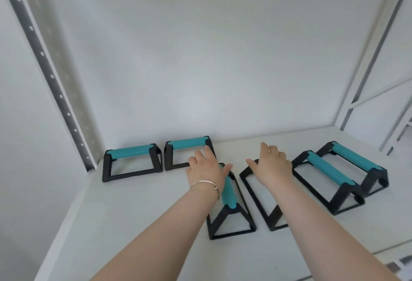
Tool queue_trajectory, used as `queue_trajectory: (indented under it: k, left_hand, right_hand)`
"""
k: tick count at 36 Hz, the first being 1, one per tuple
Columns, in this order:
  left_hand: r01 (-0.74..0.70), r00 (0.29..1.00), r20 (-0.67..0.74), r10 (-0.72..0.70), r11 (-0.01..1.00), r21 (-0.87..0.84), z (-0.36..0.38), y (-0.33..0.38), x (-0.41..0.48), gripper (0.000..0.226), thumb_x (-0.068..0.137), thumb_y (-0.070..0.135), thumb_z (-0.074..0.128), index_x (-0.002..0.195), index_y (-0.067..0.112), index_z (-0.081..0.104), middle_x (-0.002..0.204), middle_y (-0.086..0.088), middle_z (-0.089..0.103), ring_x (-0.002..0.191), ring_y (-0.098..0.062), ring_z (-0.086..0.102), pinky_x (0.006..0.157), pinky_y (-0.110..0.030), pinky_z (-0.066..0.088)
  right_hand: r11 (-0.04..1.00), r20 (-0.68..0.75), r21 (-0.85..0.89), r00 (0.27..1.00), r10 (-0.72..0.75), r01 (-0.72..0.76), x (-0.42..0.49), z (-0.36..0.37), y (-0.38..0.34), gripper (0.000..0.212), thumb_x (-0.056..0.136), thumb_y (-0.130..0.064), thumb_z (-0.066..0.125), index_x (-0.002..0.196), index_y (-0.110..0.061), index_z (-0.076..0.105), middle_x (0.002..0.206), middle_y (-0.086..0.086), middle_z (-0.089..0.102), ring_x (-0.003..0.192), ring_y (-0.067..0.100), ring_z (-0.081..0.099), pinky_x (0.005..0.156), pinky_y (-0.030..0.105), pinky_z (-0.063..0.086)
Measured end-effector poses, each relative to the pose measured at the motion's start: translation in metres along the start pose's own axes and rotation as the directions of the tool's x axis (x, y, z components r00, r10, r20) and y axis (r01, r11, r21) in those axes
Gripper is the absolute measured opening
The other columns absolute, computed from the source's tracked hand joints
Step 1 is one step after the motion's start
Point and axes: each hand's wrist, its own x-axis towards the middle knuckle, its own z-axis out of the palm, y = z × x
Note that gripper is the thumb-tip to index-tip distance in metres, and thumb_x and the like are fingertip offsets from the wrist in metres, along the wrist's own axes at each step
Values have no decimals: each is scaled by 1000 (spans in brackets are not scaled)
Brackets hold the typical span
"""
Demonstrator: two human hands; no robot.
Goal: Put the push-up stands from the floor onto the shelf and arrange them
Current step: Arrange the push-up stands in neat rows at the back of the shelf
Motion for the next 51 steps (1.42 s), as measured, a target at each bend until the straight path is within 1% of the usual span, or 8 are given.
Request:
queue_trajectory:
  k: [5,9,20,24,27,33,42,51]
  left_hand:
    - [142,988,66,-138,987,-75,15,34,-4,83,80,68,56,133,8,34,124,-10,42,113,-29,48,88,-39,48]
    - [268,961,106,-257,958,-104,26,43,-5,77,79,62,63,124,6,35,121,-11,45,109,-31,57,84,-40,52]
    - [427,902,190,-388,870,-248,31,46,1,64,79,44,74,117,8,38,115,-12,59,102,-30,62,79,-37,51]
    - [384,918,184,-352,906,-180,25,39,-3,60,81,44,73,115,8,38,107,-10,62,97,-29,63,71,-34,47]
    - [340,934,149,-325,936,-95,15,24,-5,54,87,40,67,121,8,39,110,-10,60,99,-29,62,76,-36,50]
    - [268,960,92,-264,963,-27,-12,-23,-11,47,90,38,64,124,11,44,114,-9,59,99,-25,62,86,-38,55]
    - [191,981,29,-193,980,61,-58,-110,-18,39,88,58,54,104,23,50,89,3,59,77,-16,60,74,-36,56]
    - [17,987,156,-37,992,127,-81,-186,-1,30,88,56,54,109,34,56,91,9,63,82,-14,60,79,-36,54]
  right_hand:
    - [995,147,98,989,5,-19,4,7,22,75,88,-63,52,139,-11,33,129,13,46,114,36,52,86,42,49]
    - [990,204,136,979,8,-36,6,13,33,67,85,-62,59,122,-10,38,112,11,60,99,31,62,67,34,45]
    - [964,279,261,960,-31,-45,16,19,40,67,80,-49,72,119,-8,38,110,11,62,99,33,64,68,34,46]
    - [971,277,237,956,-98,31,18,14,42,64,80,-53,72,112,-6,41,99,9,59,91,32,64,64,31,41]
    - [969,241,209,953,-185,135,19,12,42,59,82,-58,66,102,-10,40,95,8,57,81,29,58,63,32,41]
    - [916,250,262,896,-368,303,25,6,26,35,89,-41,60,106,-13,49,102,8,62,87,29,60,76,39,52]
    - [815,266,343,784,-560,466,10,0,-35,54,81,-68,58,118,-31,45,96,-4,57,82,19,59,71,35,49]
    - [742,359,346,649,-671,574,7,18,-102,46,82,-58,64,123,-42,52,111,-5,61,99,20,58,88,39,51]
